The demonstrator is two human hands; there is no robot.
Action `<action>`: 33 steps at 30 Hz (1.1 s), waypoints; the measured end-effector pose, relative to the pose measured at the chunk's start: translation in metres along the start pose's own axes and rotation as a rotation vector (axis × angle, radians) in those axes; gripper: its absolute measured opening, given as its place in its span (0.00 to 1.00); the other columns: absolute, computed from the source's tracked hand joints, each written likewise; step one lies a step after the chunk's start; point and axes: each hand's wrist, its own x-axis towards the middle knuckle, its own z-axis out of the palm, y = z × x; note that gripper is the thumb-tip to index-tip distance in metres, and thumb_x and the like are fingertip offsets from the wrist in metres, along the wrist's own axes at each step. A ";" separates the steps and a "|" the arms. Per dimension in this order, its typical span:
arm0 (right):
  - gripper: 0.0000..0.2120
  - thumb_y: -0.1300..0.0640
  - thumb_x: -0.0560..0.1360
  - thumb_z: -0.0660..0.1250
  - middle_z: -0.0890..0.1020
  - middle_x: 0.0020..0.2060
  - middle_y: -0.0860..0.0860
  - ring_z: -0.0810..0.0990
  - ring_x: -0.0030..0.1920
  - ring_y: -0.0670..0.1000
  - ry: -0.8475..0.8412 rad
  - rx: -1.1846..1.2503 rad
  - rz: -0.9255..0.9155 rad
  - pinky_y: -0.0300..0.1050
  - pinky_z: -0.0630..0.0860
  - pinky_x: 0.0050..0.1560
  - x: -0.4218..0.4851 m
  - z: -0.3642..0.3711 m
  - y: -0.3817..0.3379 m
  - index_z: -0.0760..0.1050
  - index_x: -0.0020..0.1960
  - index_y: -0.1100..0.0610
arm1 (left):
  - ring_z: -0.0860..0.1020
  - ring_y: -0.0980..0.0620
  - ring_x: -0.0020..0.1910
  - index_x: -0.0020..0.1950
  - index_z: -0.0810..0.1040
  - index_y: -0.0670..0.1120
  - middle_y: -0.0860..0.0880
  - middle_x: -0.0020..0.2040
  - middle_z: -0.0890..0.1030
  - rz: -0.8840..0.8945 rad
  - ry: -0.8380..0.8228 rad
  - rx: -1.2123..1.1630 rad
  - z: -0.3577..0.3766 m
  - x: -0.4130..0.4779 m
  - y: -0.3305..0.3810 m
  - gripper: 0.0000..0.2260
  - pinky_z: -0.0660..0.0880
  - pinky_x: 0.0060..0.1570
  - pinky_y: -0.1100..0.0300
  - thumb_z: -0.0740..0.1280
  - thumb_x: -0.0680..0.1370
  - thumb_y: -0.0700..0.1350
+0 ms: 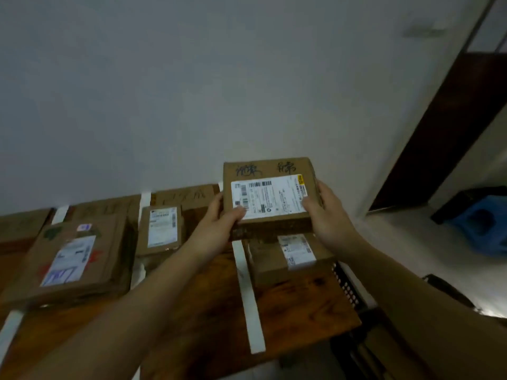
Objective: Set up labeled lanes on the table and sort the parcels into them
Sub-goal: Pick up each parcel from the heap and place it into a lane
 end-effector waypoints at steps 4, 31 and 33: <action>0.19 0.46 0.78 0.58 0.75 0.62 0.45 0.76 0.60 0.45 -0.193 -0.029 0.041 0.48 0.76 0.59 -0.018 -0.019 0.052 0.65 0.67 0.33 | 0.78 0.56 0.53 0.67 0.62 0.62 0.55 0.57 0.77 -0.166 0.037 -0.012 0.039 -0.026 -0.049 0.19 0.77 0.49 0.58 0.63 0.78 0.49; 0.37 0.46 0.71 0.69 0.62 0.69 0.46 0.61 0.70 0.49 -0.400 -0.348 0.123 0.51 0.63 0.70 -0.090 -0.040 0.174 0.53 0.74 0.43 | 0.63 0.49 0.71 0.75 0.58 0.55 0.51 0.73 0.61 -0.255 0.165 0.616 0.115 -0.086 -0.143 0.30 0.65 0.67 0.53 0.67 0.76 0.53; 0.36 0.44 0.73 0.68 0.58 0.71 0.47 0.58 0.72 0.50 -0.434 -0.422 0.002 0.49 0.59 0.71 -0.076 -0.037 0.152 0.53 0.74 0.46 | 0.57 0.46 0.75 0.76 0.54 0.56 0.51 0.77 0.53 -0.308 0.228 0.652 0.096 -0.085 -0.125 0.32 0.62 0.70 0.47 0.65 0.77 0.54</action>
